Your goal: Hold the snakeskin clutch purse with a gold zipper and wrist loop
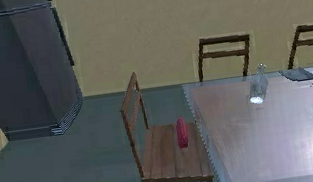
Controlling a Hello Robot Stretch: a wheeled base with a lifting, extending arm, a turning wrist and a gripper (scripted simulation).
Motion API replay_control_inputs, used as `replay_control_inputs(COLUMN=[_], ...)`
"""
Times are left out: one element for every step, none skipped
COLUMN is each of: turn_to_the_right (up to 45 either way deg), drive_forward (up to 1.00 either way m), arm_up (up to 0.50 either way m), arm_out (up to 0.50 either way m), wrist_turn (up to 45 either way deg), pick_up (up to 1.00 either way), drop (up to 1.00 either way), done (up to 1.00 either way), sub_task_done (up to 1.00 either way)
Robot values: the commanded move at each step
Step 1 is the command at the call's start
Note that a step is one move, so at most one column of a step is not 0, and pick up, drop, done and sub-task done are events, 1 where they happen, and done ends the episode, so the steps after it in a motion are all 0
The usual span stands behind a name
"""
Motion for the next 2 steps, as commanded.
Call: replay_control_inputs(turn_to_the_right=[0.0,0.0], drive_forward=[0.00,0.00], arm_up=[0.10,0.00], arm_out=[0.00,0.50], wrist_turn=[0.0,0.0], pick_up=[0.00,0.00], drop=[0.00,0.00], done=[0.00,0.00], sub_task_done=[0.00,0.00])
